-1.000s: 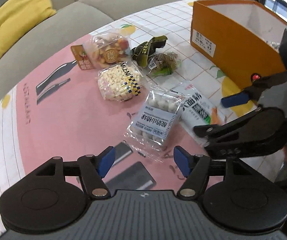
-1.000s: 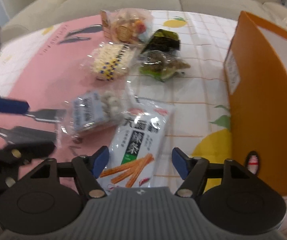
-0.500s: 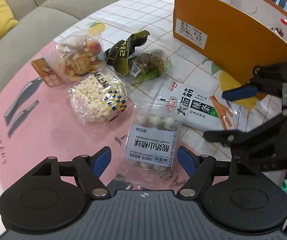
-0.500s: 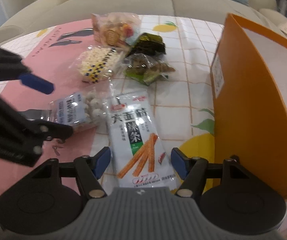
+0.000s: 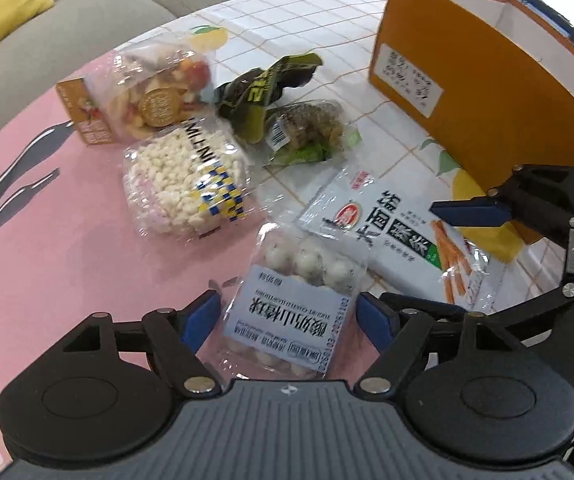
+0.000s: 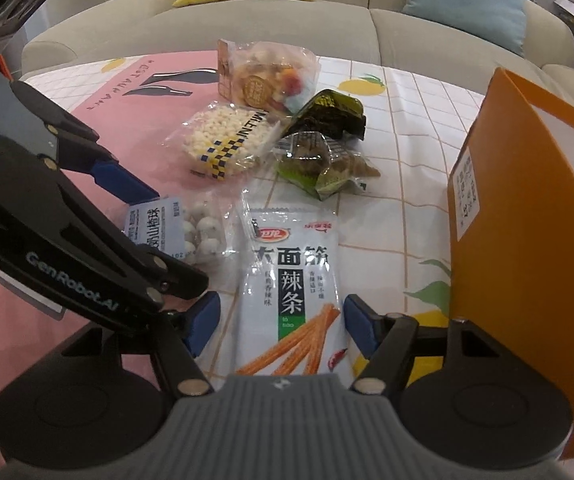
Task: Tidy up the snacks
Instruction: 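Carry the quail-egg pack and spicy-stick bag into the orange box with both grippers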
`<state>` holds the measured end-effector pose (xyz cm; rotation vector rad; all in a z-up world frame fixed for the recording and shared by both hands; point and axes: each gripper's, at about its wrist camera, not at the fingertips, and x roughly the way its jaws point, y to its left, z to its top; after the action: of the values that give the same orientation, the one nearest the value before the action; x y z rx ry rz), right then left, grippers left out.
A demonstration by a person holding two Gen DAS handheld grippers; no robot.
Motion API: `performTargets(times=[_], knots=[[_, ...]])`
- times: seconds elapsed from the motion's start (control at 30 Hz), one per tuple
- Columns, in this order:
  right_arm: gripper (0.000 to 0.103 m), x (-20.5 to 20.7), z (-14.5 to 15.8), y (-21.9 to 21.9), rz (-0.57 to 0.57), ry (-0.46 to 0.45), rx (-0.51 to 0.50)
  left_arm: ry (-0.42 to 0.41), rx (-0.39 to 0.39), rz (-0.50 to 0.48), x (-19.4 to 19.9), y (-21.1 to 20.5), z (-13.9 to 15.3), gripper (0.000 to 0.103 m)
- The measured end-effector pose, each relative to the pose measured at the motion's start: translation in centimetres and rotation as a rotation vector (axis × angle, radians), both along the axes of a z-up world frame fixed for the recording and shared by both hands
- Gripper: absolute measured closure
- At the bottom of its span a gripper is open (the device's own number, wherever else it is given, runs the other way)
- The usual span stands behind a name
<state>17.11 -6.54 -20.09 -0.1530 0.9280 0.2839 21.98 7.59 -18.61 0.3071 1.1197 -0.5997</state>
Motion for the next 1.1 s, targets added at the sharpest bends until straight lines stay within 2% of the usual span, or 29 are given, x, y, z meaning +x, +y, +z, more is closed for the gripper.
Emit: performTargets(times=[0.1, 0.2, 0.33, 0.5, 0.63, 0.7, 0.77, 0.87, 0.97, 1.1], knots=[[0.039, -0.1, 0.1, 0.0, 0.007, 0.001, 0.000, 0.019, 0.022, 0.057, -0.3, 0.4, 0.2, 0.019], [0.050, -0.6, 0.3, 0.3, 0.016, 0.005, -0.003, 0.063, 0.045, 0.143, -0.4, 1.0, 0.3, 0.019], [0.053, -0.8, 0.5, 0.4, 0.016, 0.027, -0.005, 0.120, 0.057, 0.212, -0.9, 1.5, 0.4, 0.017], [0.054, -1.4, 0.8, 0.0, 0.006, 0.075, -0.002, 0.158, 0.059, 0.233, -1.9, 2.1, 0.4, 0.016], [0.055, -1.7, 1.1, -0.2, -0.008, 0.124, 0.006, 0.149, 0.109, 0.228, -3.3, 1.7, 0.2, 0.016], [0.055, -1.9, 1.3, -0.4, -0.017, 0.147, 0.017, 0.140, 0.087, 0.288, -3.6, 2.0, 0.4, 0.027], [0.055, -2.3, 1.3, -0.5, -0.016, 0.160, 0.018, 0.137, 0.049, 0.373, -3.9, 2.6, 0.6, 0.031], [0.055, -3.1, 1.5, -0.8, -0.021, 0.186, 0.029, 0.140, 0.000, 0.460, -4.5, 2.9, 0.7, 0.034], [0.056, -3.9, 1.8, -1.7, -0.040, 0.218, 0.065, 0.137, -0.010, 0.511, -6.0, 2.9, 0.7, 0.034], [0.057, -4.3, 2.0, -3.7, -0.123, 0.284, 0.183, 0.138, -0.041, 0.551, -8.2, 2.9, 0.8, 0.034]])
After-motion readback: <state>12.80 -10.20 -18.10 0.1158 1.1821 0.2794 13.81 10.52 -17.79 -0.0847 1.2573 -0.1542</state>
